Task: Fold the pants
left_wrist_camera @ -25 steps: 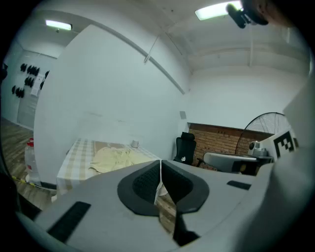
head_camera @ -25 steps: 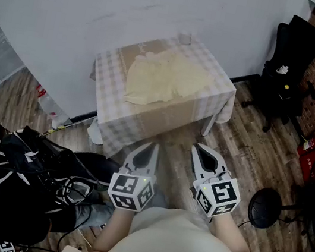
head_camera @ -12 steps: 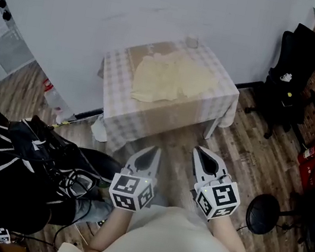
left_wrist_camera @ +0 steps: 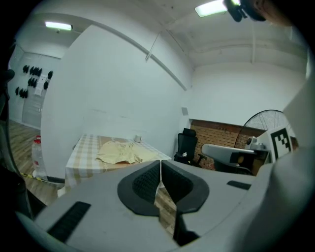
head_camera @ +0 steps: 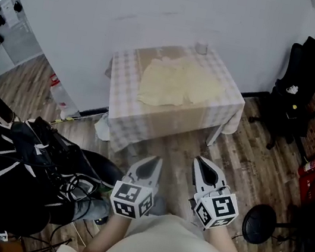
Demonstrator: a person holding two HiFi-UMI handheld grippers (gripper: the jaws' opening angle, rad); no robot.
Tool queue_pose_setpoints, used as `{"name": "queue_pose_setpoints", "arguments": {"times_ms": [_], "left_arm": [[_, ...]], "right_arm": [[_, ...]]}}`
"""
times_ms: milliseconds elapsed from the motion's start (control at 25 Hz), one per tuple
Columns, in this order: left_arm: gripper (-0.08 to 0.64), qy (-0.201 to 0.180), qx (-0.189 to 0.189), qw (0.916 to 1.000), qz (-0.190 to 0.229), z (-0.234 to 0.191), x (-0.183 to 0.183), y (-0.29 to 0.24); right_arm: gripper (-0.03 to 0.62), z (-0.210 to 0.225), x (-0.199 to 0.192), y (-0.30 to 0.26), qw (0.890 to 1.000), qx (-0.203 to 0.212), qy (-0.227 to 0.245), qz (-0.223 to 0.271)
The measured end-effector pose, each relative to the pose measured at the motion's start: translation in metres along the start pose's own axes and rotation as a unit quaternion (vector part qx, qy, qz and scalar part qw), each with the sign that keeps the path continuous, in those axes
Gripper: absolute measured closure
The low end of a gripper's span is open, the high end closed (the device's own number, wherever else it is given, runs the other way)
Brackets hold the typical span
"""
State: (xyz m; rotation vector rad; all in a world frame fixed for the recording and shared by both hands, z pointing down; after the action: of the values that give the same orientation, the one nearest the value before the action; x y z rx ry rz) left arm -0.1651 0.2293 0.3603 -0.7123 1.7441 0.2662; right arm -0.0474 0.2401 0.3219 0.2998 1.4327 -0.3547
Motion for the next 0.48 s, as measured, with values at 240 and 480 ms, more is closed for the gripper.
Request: {"name": "queue_pose_setpoints", "arguments": {"times_ms": [240, 480], "left_arm": [[0.551, 0.002, 0.017, 0.9999, -0.002, -0.001, -0.02, 0.017], [0.551, 0.0, 0.003, 0.9999, -0.012, -0.013, -0.017, -0.024]], "right_arm": [[0.592, -0.012, -0.016, 0.012, 1.0, 0.018, -0.019, 0.001], [0.592, 0.018, -0.021, -0.007, 1.0, -0.002, -0.023, -0.014]]}}
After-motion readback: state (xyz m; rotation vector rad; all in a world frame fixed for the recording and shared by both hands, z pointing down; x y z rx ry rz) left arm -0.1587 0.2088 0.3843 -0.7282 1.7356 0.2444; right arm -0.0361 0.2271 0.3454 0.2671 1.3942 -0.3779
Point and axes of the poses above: the fingertips, and each gripper's own axes: y backward along the fingers, z to its right, x out of its top, the point moved 1 cm from there along y, backward along the fingers, and after that the axes turned 5 degrees about z, right-handed, at the moved point
